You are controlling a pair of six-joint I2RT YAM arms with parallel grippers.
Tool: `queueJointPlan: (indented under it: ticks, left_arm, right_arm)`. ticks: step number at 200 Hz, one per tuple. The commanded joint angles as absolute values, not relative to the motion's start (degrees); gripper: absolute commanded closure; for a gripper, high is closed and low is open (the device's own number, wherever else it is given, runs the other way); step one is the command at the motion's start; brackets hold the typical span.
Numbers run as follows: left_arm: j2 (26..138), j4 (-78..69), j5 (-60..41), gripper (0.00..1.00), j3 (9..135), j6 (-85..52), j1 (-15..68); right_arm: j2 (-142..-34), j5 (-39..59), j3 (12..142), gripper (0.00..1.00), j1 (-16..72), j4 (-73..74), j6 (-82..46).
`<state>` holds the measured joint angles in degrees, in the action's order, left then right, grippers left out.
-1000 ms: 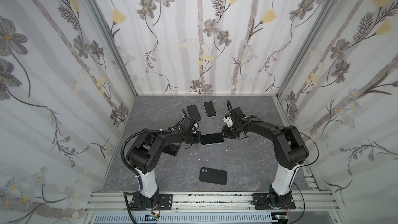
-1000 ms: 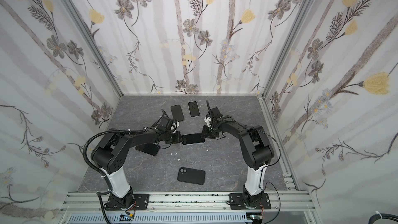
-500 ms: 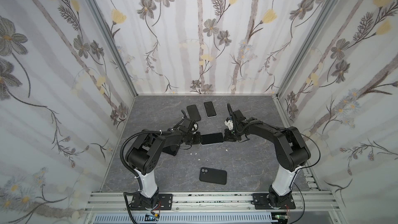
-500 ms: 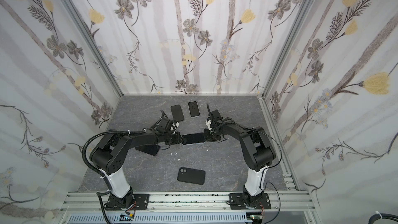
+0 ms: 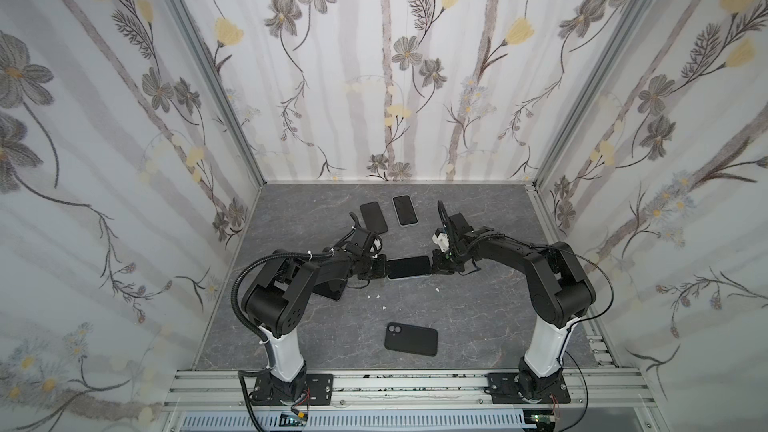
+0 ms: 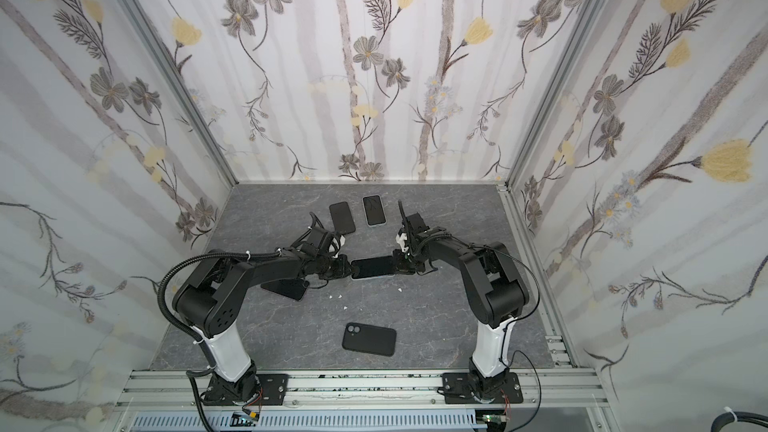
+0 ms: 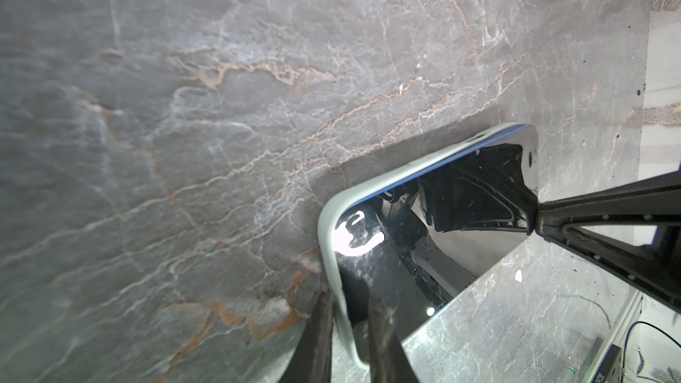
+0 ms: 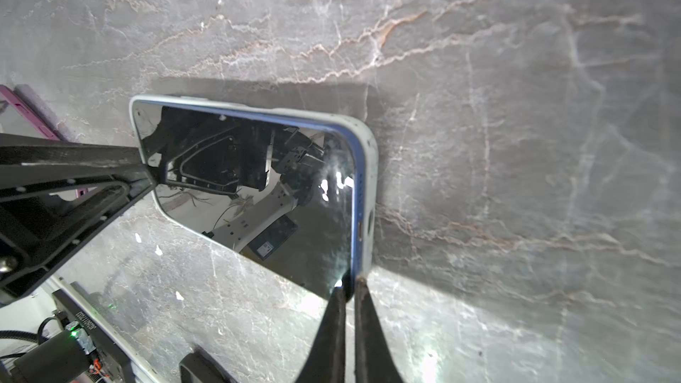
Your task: Put the phone into the phone case
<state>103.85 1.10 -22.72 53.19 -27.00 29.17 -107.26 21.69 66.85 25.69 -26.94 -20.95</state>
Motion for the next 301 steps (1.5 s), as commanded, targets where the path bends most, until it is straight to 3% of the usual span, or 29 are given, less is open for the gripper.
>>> queueJointPlan:
  ticks: [1,188,301]
  left_arm:
    - [103.8,3.5,-21.9,0.81,52.9,-26.8,29.3]
    - [103.8,3.5,-22.1,0.83,53.3,-26.7,29.3]
    - [99.7,10.0,-22.6,0.8,62.9,-23.6,27.2]
  right_arm:
    - [-108.3,18.8,66.7,0.92,25.7,-28.5,-20.6]
    - [-111.5,7.2,67.5,0.92,28.7,-31.1,-22.3]
    - [-100.3,5.9,78.9,0.8,29.7,-33.7,-18.7]
